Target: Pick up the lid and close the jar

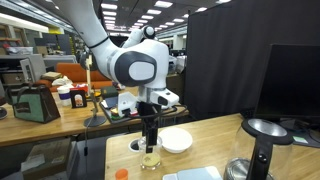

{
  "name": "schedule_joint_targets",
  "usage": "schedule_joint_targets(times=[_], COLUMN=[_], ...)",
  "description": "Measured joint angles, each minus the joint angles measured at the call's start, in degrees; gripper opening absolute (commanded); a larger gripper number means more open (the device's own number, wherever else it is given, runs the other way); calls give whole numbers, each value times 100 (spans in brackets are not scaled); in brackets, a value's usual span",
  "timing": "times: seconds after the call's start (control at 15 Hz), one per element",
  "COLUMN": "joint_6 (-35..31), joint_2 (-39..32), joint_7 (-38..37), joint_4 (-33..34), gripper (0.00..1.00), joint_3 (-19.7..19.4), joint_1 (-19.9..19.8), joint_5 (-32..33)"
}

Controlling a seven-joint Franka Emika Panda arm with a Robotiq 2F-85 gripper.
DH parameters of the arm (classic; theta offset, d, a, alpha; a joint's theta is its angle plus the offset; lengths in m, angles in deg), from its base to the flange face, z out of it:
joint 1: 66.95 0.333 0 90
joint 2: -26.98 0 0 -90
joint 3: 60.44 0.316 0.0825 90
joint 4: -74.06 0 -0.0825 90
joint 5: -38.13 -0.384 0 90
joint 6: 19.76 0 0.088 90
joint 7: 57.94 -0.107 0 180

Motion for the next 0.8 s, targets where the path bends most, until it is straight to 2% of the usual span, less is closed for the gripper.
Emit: schedule_joint_targets(times=[0.53,0.8], joint_6=[1,2], joint_2=[1099,1380], joint_7=[703,759], joint_4=[-1302,-1596], gripper=[100,100], joint_3=[-31,-19], joint_1=[-5,-4], joint_5=[208,386])
